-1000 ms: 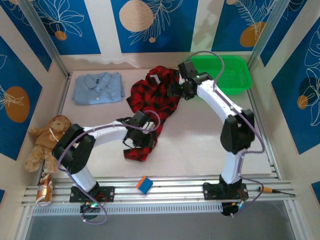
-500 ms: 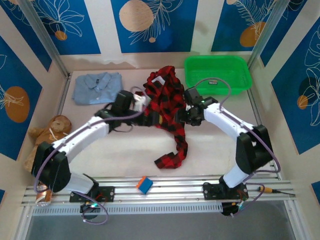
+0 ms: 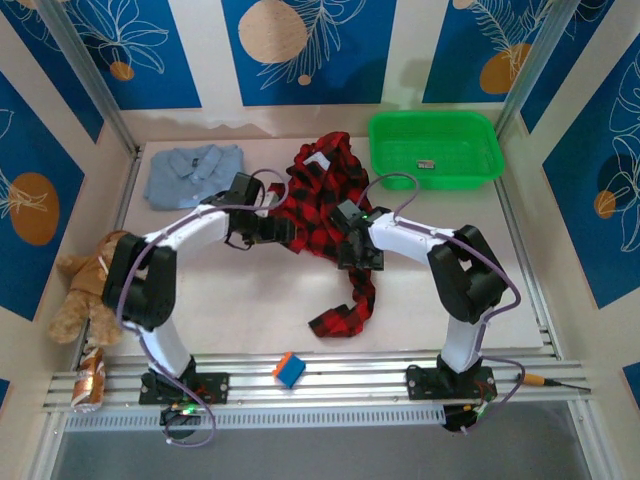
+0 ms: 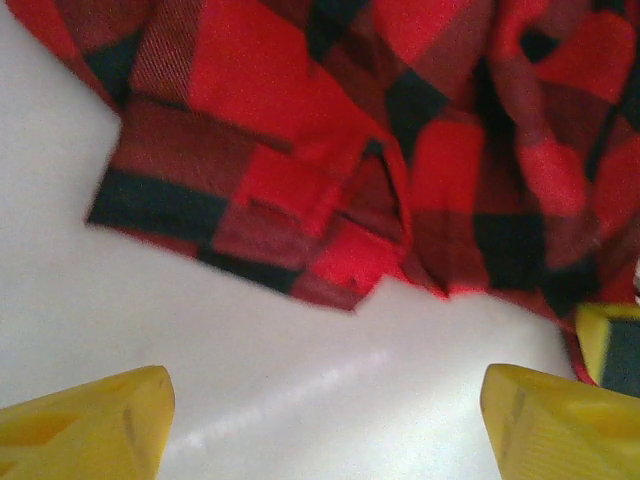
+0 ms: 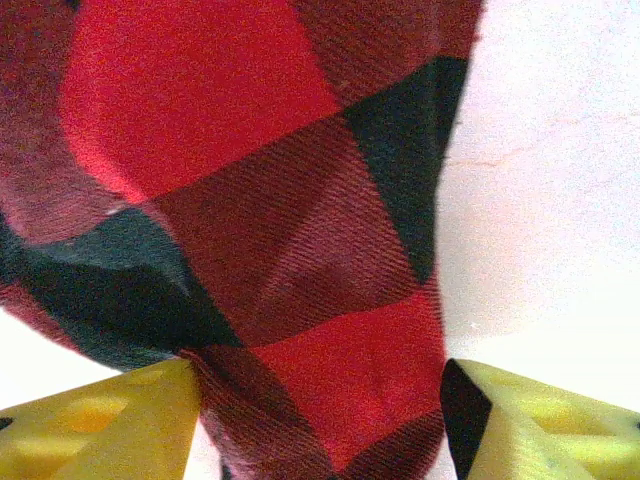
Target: Fold and stack the long sleeve shirts
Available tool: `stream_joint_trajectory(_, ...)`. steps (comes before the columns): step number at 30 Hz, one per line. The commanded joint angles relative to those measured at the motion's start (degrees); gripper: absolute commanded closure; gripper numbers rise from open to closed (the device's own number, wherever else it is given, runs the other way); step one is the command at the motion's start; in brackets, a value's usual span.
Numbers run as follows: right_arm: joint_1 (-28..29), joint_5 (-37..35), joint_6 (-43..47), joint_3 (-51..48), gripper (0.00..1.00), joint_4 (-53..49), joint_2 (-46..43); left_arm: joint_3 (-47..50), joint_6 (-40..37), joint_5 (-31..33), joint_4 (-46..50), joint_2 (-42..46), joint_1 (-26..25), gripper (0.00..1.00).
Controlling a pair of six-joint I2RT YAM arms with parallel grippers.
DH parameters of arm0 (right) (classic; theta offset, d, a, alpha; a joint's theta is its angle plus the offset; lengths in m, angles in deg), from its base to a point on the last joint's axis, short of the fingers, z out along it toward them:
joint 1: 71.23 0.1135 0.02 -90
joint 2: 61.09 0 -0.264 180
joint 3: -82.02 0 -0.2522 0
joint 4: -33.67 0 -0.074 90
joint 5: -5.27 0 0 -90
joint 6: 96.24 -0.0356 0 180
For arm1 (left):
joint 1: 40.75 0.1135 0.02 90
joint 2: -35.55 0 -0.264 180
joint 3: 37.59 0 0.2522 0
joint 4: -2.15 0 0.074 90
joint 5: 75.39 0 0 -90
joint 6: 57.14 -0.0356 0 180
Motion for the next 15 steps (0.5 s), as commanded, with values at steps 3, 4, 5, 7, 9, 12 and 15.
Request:
stream_joint_trajectory(3,0.9,-4.5,-2.7,-0.5,0.36,-2.6,1.9,-6.2,-2.3,6.5,-2.3,-7.0,-0.2,0.2)
stream_joint_trajectory(4,0.9,-4.6,-2.8,-0.7,0.37,-2.5,1.9,-7.2,-2.4,7.5,-2.3,-8.5,-0.4,0.2)
stream_joint_trajectory(5,1.0,-4.8,-3.0,-1.0,0.37,-2.4,1.9,-8.1,-2.6,8.3,-2.3,-9.8,-0.5,0.2)
stream_joint_trajectory(7,0.9,-5.2,-3.0,-1.1,0.38,-2.5,1.9,-10.0,-3.0,10.2,-1.9,-12.5,-0.8,0.22)
stream_joint_trajectory(9,0.9,-5.6,-2.8,-1.0,0.41,-2.8,2.1,-11.2,-3.0,11.1,-1.8,-14.7,-0.9,0.26)
stream_joint_trajectory(12,0.8,-5.9,-3.0,-1.4,0.52,-2.8,2.3,-11.1,-2.5,9.9,-3.3,-15.6,-0.9,0.54)
stream_joint_trajectory(15,0.7,-6.2,-3.5,-2.1,0.68,-2.8,2.1,-9.8,-2.3,10.2,-4.2,-14.0,-0.8,0.81)
